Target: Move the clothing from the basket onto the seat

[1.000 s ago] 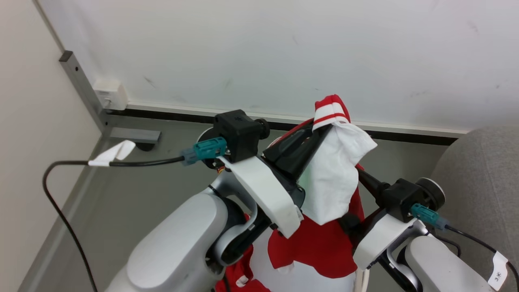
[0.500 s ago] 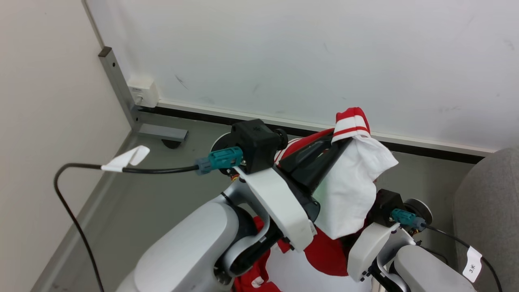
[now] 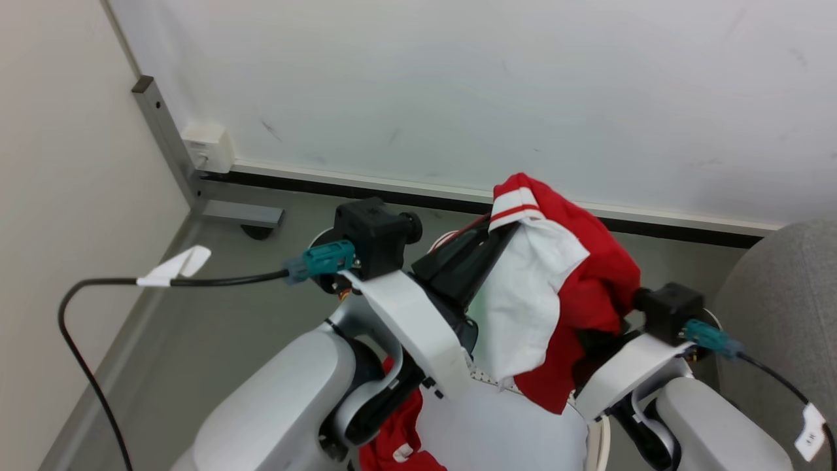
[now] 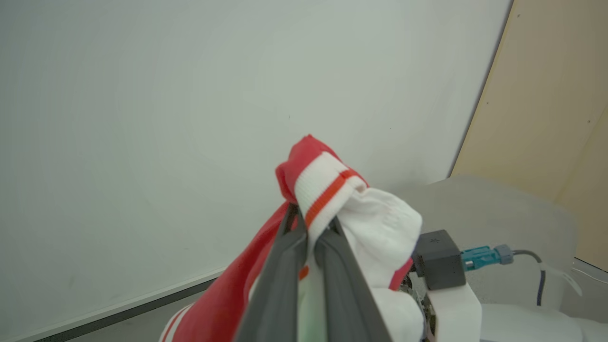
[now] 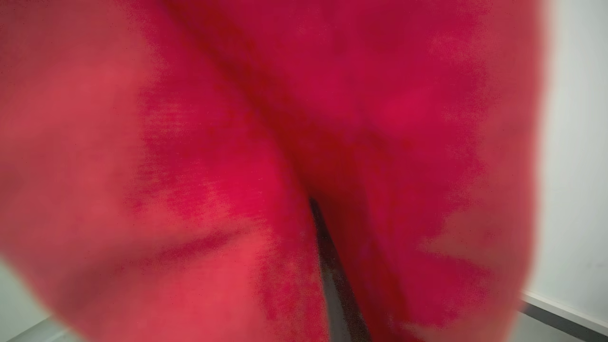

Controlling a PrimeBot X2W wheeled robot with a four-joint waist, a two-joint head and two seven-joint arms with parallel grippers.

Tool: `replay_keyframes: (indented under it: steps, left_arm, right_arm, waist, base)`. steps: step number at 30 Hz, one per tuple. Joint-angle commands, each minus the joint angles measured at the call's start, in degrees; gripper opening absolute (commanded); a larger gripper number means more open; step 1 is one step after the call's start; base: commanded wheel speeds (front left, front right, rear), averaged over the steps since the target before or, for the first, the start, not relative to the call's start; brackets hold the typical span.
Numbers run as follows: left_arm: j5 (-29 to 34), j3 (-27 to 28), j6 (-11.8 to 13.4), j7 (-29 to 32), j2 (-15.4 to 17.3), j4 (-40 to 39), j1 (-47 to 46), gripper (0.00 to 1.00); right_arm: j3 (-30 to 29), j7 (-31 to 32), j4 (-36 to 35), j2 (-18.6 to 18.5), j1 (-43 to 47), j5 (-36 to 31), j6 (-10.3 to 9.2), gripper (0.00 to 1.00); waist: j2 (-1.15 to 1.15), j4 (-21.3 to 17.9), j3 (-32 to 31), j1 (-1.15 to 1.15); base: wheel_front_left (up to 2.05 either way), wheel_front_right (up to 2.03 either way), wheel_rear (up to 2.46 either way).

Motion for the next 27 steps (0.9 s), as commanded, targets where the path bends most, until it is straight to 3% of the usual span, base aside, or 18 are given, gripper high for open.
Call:
replay_keyframes:
  steps: [1,4,5,6,7,8,17,27]
  left_arm:
    - [-0.28,-0.03,0.16,-0.29,0.53,0.12,1.26,0.0]
    - [-0.42,-0.27,0.42,-0.44,0.87,0.39,2.39,0.0]
    - [-0.44,-0.34,0.62,-0.62,0.81,0.5,2.75,0.09]
    - [-0.45,-0.43,0.67,-0.64,0.76,0.65,3.09,0.35]
    - [-0.29,-0.57,0.83,-0.94,0.75,0.78,3.37,0.76]
    - [-0.18,-0.68,0.8,-1.18,0.73,0.81,3.66,1.0]
    - [0.19,-1.31,-0.37,-4.07,1.9,0.17,6.17,1.0]
    - [4.31,-2.85,-1.89,-7.41,4.22,-0.55,5.49,1.0]
  right_arm:
    - [-2.15,-0.58,-0.96,-0.17,1.57,1.17,0.18,0.0]
    - [-6.83,-0.75,-3.37,0.06,2.91,2.96,0.18,0.0]
    - [-8.11,-0.82,-4.24,0.17,3.57,3.71,0.18,0.0]
    - [-9.03,-0.86,-5.19,0.16,4.12,4.12,0.18,0.0]
    - [-10.09,-0.9,-6.01,-0.14,4.52,4.29,0.18,0.0]
    - [-10.9,-0.93,-6.82,-0.5,4.8,4.35,0.18,0.0]
    - [-21.31,-0.98,-14.27,-2.29,8.88,1.68,0.18,0.0]
    - [-29.63,0.99,-22.42,-2.4,14.76,-2.92,0.18,0.0]
  waist:
    - [0.0,-0.6,0.26,0.0]
    - [0.0,-1.44,0.55,0.0]
    - [0.0,-1.71,0.64,0.0]
    - [0.0,-2.01,0.72,0.0]
    - [0.0,-2.36,0.81,0.0]
    - [0.0,-2.74,0.92,0.0]
    - [0.0,-7.99,2.67,0.0]
    - [0.0,-17.99,5.22,0.0]
  base:
    - [0.0,0.0,0.0]
    - [0.0,0.0,0.0]
    - [0.0,0.0,0.0]
    - [0.0,0.0,0.0]
    - [0.0,0.0,0.0]
    - [0.0,0.0,0.0]
    - [0.0,0.0,0.0]
    - [0.0,0.0,0.0]
